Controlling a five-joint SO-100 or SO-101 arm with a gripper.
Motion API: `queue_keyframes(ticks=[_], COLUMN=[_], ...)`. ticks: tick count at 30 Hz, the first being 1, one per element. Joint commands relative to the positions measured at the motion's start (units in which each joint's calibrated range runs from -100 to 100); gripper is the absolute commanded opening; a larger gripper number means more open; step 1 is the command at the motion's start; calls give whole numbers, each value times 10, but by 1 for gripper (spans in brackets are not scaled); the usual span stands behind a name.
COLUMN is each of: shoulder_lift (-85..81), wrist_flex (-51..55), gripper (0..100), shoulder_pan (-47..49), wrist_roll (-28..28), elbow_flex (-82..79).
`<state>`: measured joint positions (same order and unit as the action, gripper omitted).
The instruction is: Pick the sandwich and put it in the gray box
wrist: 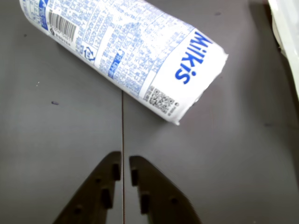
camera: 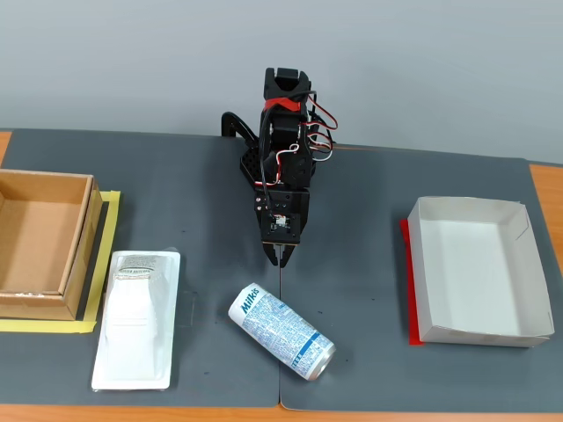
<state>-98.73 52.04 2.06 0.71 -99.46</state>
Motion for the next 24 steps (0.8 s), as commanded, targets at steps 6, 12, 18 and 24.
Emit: queue_keyframes(ticks=[6, 12, 18, 24], shoulder_lift=[-6, -6, -6, -6], wrist_flex=[-8, -8, -8, -8], gripper=[2, 2, 2, 2], shoulder_pan=[1, 1, 1, 1], wrist_roll=[0, 0, 0, 0], elbow_flex=[-2, -2, -2, -2])
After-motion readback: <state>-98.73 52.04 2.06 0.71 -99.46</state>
